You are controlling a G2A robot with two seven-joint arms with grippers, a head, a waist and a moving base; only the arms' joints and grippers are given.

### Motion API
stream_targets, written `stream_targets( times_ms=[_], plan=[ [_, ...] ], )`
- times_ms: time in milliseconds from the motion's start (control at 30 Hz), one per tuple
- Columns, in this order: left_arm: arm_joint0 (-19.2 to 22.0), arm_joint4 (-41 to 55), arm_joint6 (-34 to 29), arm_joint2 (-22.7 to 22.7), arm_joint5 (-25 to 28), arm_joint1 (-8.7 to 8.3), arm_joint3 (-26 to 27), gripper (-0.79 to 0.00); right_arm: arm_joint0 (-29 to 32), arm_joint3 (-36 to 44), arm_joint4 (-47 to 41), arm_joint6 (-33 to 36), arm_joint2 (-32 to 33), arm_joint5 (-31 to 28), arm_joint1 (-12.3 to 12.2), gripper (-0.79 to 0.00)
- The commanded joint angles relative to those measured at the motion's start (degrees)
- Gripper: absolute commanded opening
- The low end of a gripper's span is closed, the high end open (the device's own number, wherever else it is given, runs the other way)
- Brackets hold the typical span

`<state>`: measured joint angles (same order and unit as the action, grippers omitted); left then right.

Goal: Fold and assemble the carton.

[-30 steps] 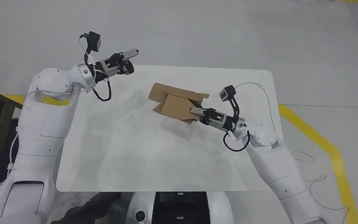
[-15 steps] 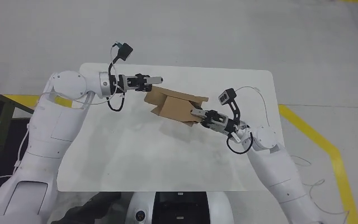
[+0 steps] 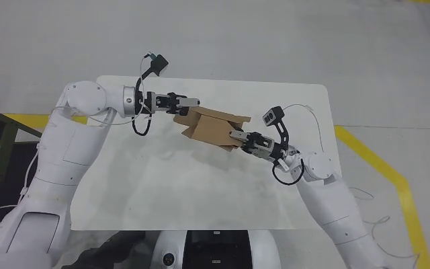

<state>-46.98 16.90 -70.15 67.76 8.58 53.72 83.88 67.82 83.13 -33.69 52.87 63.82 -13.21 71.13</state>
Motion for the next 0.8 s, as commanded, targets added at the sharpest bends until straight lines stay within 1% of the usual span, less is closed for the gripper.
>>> stream_targets(
  times_ms=[0, 100, 233, 433, 767],
  plan=[
    [-1.19, 0.5, 1.8, 0.18, -0.89, -0.02, 0.46, 0.0, 0.14, 0.12, -0.3, -0.55, -0.1, 0.04, 0.05, -0.785],
    [-2.41, 2.13, 2.41, 1.06, -2.49, -0.17, 0.63, 0.0, 0.13, -0.2, -0.58, -1.05, -0.33, -0.52, 0.17, -0.785],
    [-3.36, 4.82, 1.65, 1.9, -4.72, -0.32, 0.05, 0.0, -0.06, -0.81, -0.72, -1.56, -0.6, -1.07, 0.32, -0.785],
    [-4.17, 8.09, -1.52, 2.14, -5.99, -0.42, -0.79, 0.0, -0.28, -1.36, -0.52, -2.26, -1.29, -2.07, 0.58, -0.785],
    [-3.1, 11.81, -7.37, 1.19, -8.44, -0.36, -2.95, 0.0, -0.96, -2.29, -0.53, -2.81, -2.34, -2.89, 1.01, -0.785]
  ],
)
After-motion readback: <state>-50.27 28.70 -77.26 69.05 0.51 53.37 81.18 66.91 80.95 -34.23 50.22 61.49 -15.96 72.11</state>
